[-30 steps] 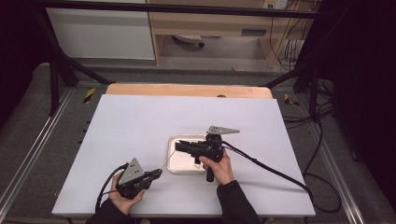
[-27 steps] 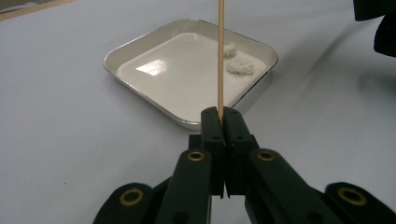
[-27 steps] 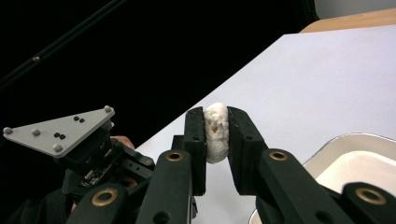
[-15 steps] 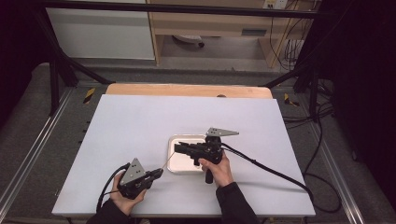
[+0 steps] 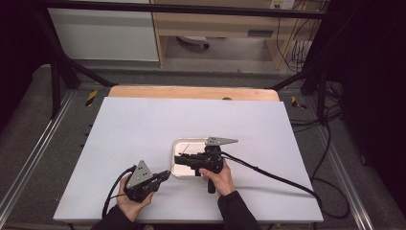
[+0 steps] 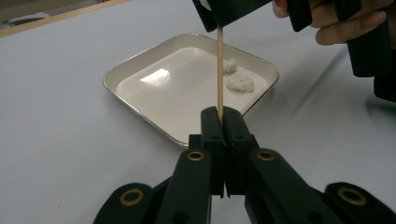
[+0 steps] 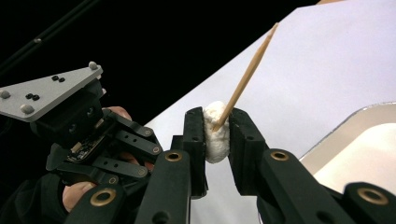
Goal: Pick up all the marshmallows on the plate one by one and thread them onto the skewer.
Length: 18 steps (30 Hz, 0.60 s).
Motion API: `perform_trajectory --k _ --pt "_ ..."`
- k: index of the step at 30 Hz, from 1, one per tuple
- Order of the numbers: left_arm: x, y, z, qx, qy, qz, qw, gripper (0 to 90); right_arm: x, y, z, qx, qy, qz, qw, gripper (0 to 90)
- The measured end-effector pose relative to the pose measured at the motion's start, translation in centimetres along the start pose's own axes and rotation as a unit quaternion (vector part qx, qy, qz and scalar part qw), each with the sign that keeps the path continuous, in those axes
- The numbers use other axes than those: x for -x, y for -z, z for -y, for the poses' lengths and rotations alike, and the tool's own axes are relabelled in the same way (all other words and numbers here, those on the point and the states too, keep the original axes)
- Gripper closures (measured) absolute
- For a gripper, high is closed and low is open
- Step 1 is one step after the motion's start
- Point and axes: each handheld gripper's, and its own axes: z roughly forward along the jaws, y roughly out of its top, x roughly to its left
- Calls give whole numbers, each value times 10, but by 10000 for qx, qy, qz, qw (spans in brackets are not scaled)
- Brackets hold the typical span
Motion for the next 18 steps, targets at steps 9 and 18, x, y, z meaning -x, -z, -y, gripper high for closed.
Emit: perform_trajectory --k 9,18 --pt "4 -9 -3 46 75 -35 10000 888 0 -6 11 -202 -25 50 9998 765" --pt "5 -12 -2 30 121 -42 9999 888 -1 -7 14 -315 20 153 9994 727"
